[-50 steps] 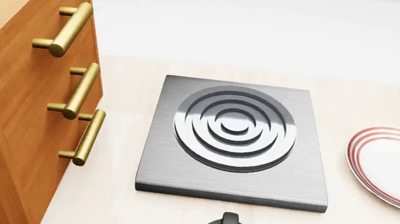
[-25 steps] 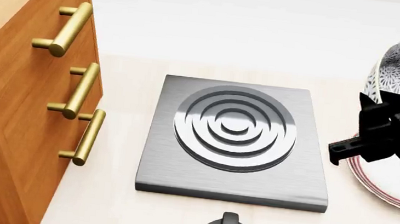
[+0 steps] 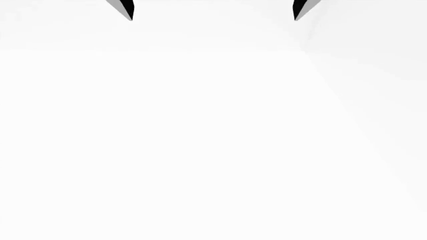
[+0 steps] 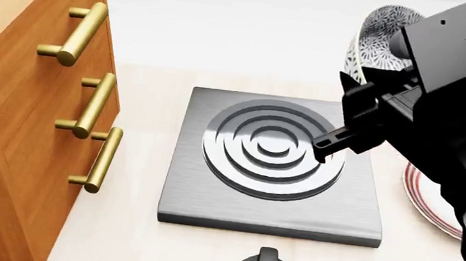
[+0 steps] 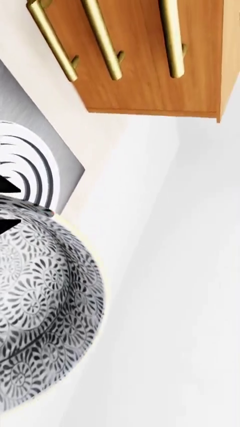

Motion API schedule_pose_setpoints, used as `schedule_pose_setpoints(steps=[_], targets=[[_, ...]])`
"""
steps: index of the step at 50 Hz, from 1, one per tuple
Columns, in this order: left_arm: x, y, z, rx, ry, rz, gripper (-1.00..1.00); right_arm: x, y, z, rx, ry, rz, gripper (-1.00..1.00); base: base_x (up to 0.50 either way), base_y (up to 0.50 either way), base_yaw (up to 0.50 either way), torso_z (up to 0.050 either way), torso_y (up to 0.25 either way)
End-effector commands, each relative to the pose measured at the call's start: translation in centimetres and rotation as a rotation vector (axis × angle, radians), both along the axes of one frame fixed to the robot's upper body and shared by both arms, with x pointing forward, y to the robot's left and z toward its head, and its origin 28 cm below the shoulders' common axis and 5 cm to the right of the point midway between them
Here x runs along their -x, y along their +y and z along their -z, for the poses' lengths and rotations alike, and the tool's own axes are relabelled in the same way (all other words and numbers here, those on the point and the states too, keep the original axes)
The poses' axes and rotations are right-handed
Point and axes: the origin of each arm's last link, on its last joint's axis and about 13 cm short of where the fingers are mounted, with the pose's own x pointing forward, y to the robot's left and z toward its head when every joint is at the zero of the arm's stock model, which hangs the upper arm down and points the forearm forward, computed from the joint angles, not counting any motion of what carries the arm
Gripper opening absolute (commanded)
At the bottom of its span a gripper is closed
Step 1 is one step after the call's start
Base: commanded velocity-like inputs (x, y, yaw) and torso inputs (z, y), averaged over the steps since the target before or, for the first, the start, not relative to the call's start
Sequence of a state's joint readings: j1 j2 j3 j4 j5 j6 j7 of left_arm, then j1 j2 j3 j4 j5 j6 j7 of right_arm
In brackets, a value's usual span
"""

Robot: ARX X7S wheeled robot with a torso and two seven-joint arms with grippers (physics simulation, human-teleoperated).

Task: Put the bowl on the stove.

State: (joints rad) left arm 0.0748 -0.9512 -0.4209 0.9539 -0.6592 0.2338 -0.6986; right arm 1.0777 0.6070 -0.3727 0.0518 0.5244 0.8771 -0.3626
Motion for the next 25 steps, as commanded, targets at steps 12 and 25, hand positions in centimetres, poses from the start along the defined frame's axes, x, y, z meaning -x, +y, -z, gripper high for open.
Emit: schedule_pose_setpoints(steps=[12,25], targets=[[0.2,0.2,-0.2,-0.004,-0.019,0.017,1.00,0.6,0.6,-0.7,0.023,-0.054,-0.058,-1.00,0.00,0.00,0.00,0.000,0.001],[0.1,0.2,0.0,-0.005,-0.012,0.018,1.00,-2.4,1.4,-1.1,0.029,-0.074,-0.078,-1.00,0.00,0.00,0.00,0.000,0.001]])
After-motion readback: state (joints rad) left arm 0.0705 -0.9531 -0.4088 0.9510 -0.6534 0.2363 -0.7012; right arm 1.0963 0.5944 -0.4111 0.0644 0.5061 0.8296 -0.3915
